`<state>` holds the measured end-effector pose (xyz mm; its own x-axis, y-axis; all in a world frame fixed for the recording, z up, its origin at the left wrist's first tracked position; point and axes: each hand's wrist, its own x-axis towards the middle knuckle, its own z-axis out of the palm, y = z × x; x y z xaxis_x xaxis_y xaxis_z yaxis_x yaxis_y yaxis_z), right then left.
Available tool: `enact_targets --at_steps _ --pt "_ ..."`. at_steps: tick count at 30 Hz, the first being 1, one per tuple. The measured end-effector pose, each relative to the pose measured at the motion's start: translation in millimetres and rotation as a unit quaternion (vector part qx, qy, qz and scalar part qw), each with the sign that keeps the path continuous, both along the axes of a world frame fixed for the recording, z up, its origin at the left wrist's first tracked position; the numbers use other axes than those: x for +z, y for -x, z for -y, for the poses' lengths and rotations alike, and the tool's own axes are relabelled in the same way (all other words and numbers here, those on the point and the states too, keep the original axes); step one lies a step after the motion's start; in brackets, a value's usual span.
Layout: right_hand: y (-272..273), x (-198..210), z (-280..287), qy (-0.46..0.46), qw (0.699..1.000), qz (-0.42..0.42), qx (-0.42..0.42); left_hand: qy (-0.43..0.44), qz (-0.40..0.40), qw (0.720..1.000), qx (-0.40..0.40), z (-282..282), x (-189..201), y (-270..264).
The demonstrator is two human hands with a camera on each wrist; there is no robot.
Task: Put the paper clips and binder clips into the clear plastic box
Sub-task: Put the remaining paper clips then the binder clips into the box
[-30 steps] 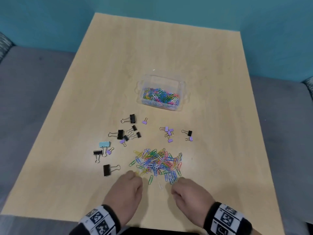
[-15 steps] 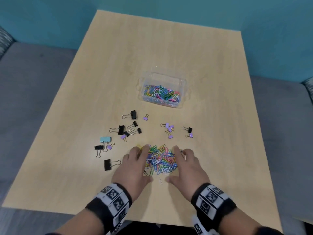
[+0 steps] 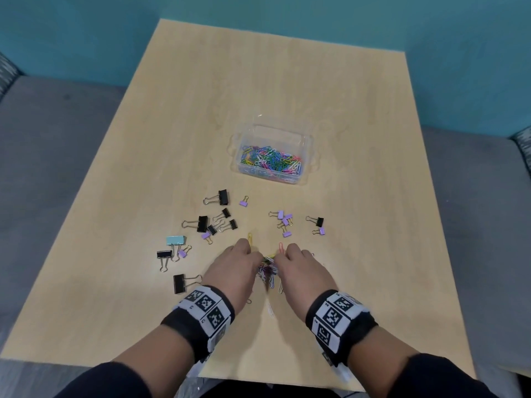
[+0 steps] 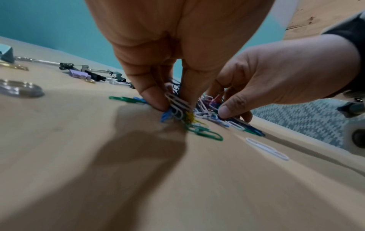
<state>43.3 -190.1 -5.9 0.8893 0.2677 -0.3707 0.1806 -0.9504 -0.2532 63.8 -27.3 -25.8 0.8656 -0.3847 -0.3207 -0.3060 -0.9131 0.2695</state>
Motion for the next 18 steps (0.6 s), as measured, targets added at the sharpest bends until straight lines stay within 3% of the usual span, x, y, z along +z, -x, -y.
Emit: enact_targets --at_steps 11,18 --pt "-6.4 4.2 13.5 -0.041 0.998 -0.044 -0.009 0.064 -0.036 0.997 0.035 -6.9 7.3 0.4" --pt "-16.0 13.6 30.4 -0.187 0.969 -0.118 -0.11 0.172 -0.085 0.975 0.116 -15.5 22.9 -8.2"
